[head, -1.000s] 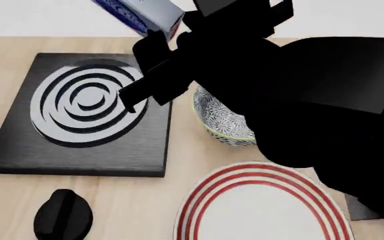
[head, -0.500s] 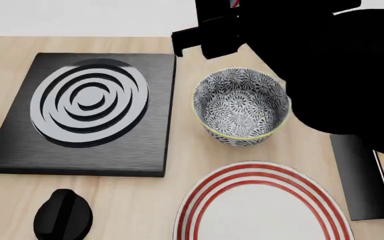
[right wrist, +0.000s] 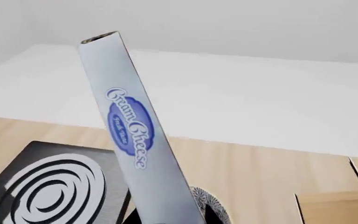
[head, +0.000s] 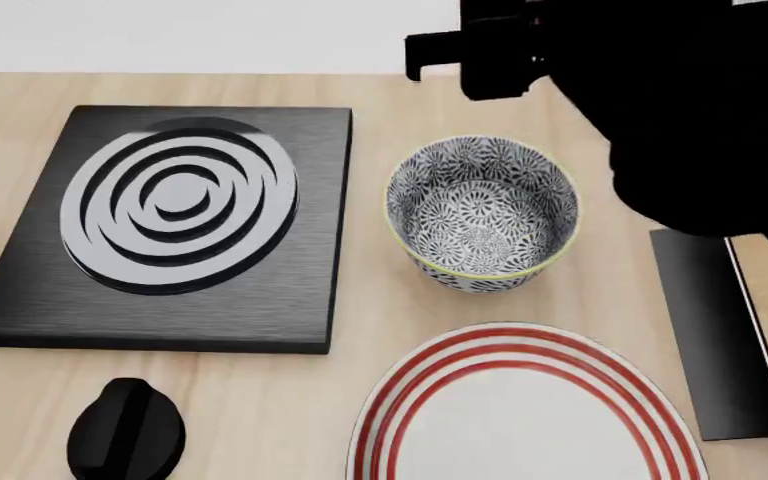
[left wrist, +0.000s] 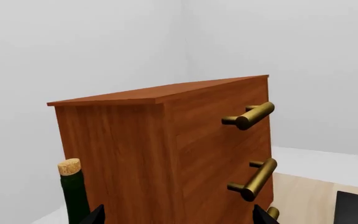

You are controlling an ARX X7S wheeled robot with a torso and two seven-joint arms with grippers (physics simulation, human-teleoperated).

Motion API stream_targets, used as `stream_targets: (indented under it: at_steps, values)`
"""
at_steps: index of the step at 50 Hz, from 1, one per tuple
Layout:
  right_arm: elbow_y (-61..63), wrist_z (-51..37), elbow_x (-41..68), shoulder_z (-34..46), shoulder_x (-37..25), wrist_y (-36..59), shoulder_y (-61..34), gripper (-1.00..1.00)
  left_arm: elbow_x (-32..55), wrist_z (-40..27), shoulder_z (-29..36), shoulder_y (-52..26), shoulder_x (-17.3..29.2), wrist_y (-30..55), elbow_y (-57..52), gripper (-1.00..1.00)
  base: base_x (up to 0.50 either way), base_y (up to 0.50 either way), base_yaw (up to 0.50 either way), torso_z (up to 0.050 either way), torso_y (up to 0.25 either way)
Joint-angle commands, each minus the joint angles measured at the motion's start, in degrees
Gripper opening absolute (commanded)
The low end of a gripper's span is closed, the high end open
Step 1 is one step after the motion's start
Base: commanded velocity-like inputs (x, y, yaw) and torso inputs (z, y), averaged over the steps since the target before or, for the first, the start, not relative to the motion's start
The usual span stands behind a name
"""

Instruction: Pick up the cream cheese and put it in the bowl.

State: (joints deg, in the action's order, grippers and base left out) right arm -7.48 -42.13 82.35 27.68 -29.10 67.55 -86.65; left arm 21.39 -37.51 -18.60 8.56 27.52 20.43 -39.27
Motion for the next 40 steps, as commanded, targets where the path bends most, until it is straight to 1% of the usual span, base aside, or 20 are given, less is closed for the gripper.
stream_targets:
  at_steps: [1,6,10,12,14,17,18,20,25,28,31,33,40]
  values:
    - [-5.68,-2.28,4.02,-3.12,1.09,1.56,-1.82,-1.00,-0.05,0.00,0.06,0.12,-0.03,-0.25,0.11,1.00,0.00,0.00,0.00,0.000,0.000]
    - [-7.46,-1.94,4.54,-2.88,1.64,2.01,-2.51,-1.00,-0.03,-0.01,0.14,0.04,0.05,-0.18,0.18,1.00,0.00,0.00,0.00,0.000,0.002]
    - [-10.50,-4.56,7.55,-3.32,2.48,3.89,-3.43,-1.00,-0.01,-0.10,0.08,0.05,0.05,-0.14,0.08,1.00,0.00,0.00,0.00,0.000,0.000]
    - [-11.74,-5.97,7.30,-2.84,2.79,4.14,-3.89,-1.00,0.09,-0.11,0.02,0.03,0.07,-0.10,0.01,1.00,0.00,0.00,0.00,0.000,0.000]
    - [-13.38,-5.36,5.65,-1.62,3.11,4.04,-4.39,-1.00,-0.03,-0.08,0.12,0.07,0.02,-0.28,0.16,1.00,0.00,0.00,0.00,0.000,0.000]
    - [-16.70,-2.08,2.57,0.27,3.69,2.95,-5.17,-1.00,-0.01,-0.09,0.11,0.08,0.02,-0.33,0.19,1.00,0.00,0.00,0.00,0.000,0.000]
    - [-20.00,0.22,0.96,1.37,4.25,2.94,-7.73,-1.00,0.09,-0.16,0.04,0.04,0.08,-0.14,0.04,1.00,0.00,0.00,0.00,0.000,0.000]
    - [-23.67,1.95,-0.55,2.56,5.11,2.85,-9.63,-1.00,-0.02,-0.13,0.16,0.06,0.04,-0.26,0.22,1.00,0.00,0.00,0.00,0.000,0.000]
    - [-27.52,3.30,-1.60,3.12,6.51,1.79,-10.74,-1.00,0.05,-0.20,0.17,-0.01,0.13,-0.06,0.17,1.00,0.00,0.00,0.00,0.000,0.002]
    - [-30.96,1.63,-1.15,2.60,7.53,1.75,-11.35,-1.00,0.21,-0.27,0.06,-0.01,0.20,0.13,-0.04,1.00,0.00,0.00,0.00,0.000,0.000]
    - [-31.85,2.01,-1.13,2.99,8.06,2.10,-11.24,-1.00,0.19,-0.39,0.01,0.06,0.18,0.19,-0.08,1.00,0.00,0.00,0.00,0.000,0.000]
    - [-34.73,1.41,-0.70,2.94,8.88,2.80,-11.65,-1.00,0.17,-0.48,0.01,0.06,0.19,0.28,-0.15,1.00,0.00,0.00,0.00,0.000,0.000]
    - [-37.58,4.59,-3.38,5.30,10.02,1.31,-11.71,-1.00,0.16,-0.52,0.07,0.14,0.18,0.24,-0.15,1.00,0.00,0.00,0.00,0.002,0.000]
